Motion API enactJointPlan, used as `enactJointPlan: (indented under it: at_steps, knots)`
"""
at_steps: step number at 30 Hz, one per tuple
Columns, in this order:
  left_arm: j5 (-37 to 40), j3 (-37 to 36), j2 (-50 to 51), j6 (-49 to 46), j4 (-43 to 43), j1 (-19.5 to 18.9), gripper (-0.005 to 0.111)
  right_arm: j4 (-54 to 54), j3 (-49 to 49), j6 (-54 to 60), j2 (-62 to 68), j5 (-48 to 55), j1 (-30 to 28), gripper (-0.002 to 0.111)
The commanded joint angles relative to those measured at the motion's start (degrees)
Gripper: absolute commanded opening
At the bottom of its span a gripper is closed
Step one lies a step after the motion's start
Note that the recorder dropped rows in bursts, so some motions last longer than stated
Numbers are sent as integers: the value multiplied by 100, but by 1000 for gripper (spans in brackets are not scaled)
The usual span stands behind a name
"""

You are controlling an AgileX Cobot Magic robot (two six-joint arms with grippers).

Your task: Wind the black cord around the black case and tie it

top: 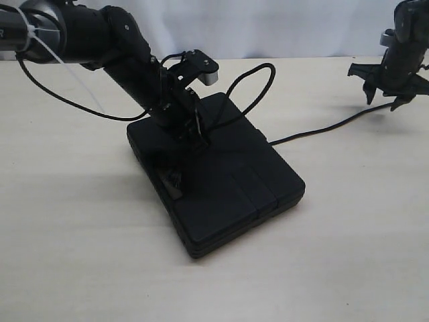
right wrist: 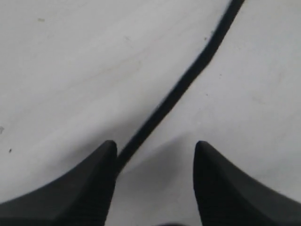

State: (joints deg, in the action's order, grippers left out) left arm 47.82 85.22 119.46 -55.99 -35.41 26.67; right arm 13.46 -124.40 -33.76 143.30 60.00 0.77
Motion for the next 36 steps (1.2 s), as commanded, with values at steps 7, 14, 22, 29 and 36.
enactJointPlan:
  at_steps: [7,14,22,29,36]
  knots:
    - [-48,9,6,35,16,6,0,-384,-219,-317,390,-239,8,45]
    - [-73,9,6,35,16,6,0,-1801,-219,1035,448,-109,8,4]
    - [-203,9,6,35,16,6,0,-1956,91,2563,-333,475,42,4]
    - [-251,9,6,35,16,6,0,-3020,2663,4777,-1999,-1119,192,4]
    - [-251,9,6,35,16,6,0,-5388,5616,8707,-3869,-2249,192,4]
